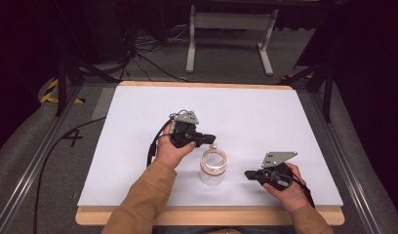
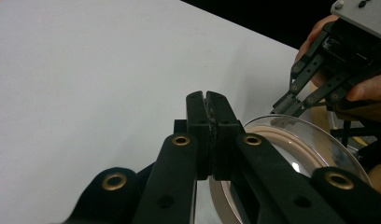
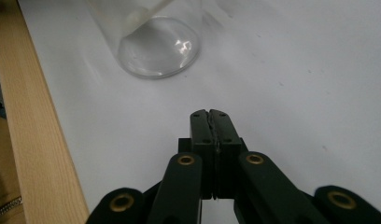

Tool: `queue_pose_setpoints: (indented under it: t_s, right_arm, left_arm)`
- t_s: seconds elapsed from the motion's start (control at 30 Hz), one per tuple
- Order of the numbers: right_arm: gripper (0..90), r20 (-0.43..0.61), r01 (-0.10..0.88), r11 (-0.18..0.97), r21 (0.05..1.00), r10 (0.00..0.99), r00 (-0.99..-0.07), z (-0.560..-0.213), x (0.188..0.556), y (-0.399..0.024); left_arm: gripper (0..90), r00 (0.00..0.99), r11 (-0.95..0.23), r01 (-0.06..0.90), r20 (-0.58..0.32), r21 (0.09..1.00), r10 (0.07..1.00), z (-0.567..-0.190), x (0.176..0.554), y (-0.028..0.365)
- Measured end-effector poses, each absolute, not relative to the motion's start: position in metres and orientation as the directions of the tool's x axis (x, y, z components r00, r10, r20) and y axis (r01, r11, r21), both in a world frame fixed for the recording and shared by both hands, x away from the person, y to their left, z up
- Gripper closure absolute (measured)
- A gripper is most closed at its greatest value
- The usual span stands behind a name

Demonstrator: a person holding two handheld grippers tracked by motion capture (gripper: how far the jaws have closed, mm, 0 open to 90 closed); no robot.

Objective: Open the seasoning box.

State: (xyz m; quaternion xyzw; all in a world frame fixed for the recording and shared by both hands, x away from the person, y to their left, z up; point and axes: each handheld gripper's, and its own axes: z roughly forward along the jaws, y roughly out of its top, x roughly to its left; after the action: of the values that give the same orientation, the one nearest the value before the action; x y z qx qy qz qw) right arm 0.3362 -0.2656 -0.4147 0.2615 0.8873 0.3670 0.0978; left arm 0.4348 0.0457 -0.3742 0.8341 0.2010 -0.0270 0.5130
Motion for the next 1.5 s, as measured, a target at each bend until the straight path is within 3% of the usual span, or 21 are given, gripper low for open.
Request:
queue_pose_setpoints:
  t_s: [0.37, 0.5, 0.67, 1.33, 1.5]
  right_arm:
    - [90.0, 0.013, 0.356, 0.583, 0.73, 0.509, -0.861, -0.404, 0.331, -0.255]
    - [90.0, 0.006, 0.331, 0.584, 0.741, 0.488, -0.873, -0.398, 0.328, -0.248]
    - [90.0, 0.005, 0.303, 0.567, 0.766, 0.465, -0.885, -0.389, 0.326, -0.238]
    - [90.0, 0.049, 0.275, 0.457, 0.846, 0.447, -0.893, -0.364, 0.351, -0.207]
    - [90.0, 0.052, 0.271, 0.447, 0.853, 0.444, -0.895, -0.361, 0.353, -0.209]
  left_arm:
    - [89.8, 0.91, -0.381, 0.386, -0.278, 0.84, 0.309, -0.378, 0.438, 0.047]
    - [89.8, 0.906, -0.42, 0.381, -0.243, 0.824, 0.345, -0.379, 0.438, 0.045]
    - [89.8, 0.905, -0.391, 0.396, -0.279, 0.831, 0.322, -0.381, 0.439, 0.046]
    - [89.8, 0.911, -0.397, 0.381, -0.268, 0.835, 0.312, -0.378, 0.438, 0.045]
    - [84.3, 0.905, -0.362, 0.373, -0.249, 0.854, 0.346, -0.37, 0.434, 0.054]
